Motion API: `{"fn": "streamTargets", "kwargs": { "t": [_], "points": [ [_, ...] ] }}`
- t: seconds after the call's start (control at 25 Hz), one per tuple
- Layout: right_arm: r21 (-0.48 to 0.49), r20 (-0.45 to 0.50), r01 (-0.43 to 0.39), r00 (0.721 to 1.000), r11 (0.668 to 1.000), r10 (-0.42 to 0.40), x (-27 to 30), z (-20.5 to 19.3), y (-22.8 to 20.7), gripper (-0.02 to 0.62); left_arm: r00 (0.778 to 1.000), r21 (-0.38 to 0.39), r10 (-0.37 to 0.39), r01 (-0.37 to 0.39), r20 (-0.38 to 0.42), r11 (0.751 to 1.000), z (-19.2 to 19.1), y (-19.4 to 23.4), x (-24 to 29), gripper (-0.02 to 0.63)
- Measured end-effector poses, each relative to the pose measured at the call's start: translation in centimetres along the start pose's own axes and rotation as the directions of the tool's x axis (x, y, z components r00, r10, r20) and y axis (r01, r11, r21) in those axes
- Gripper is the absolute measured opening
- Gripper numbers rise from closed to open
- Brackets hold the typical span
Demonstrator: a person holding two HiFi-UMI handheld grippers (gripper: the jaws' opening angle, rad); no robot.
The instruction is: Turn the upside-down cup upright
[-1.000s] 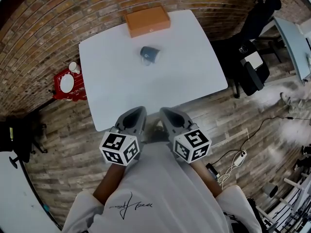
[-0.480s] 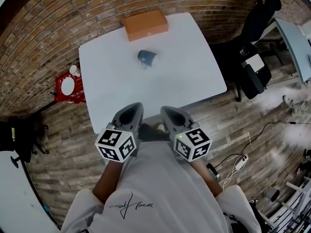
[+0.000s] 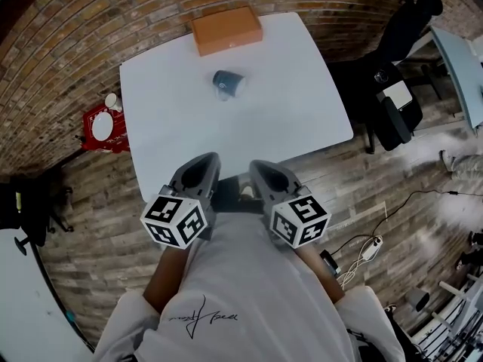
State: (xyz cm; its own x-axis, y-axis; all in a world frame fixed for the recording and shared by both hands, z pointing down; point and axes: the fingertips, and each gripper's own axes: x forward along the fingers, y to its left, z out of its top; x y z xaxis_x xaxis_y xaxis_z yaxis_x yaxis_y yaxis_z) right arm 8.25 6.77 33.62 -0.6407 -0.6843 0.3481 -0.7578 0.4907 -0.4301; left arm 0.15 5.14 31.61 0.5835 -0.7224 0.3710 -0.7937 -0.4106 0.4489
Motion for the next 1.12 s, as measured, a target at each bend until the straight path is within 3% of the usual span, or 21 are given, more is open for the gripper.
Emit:
{"fn": "streamTargets", "kwargs": {
  "t": [0.36,1.12],
  "points": [
    [-0.014,-0.009,-0.004,1.0,1.0,0.004,1.6,0.8,-0.5,0.021,1.0,-0.035,-0.01,0.009,-0.012,0.999,0.4,1.0,1.5,0.011],
    [0.004,-0.063,0.006,0.998,1.0,-0.005,6.4,2.0,-2.3,0.021,0.999,-0.028,0.01,-0.012,-0.047,1.0,3.1,5.6,4.6,0.011]
  ]
}}
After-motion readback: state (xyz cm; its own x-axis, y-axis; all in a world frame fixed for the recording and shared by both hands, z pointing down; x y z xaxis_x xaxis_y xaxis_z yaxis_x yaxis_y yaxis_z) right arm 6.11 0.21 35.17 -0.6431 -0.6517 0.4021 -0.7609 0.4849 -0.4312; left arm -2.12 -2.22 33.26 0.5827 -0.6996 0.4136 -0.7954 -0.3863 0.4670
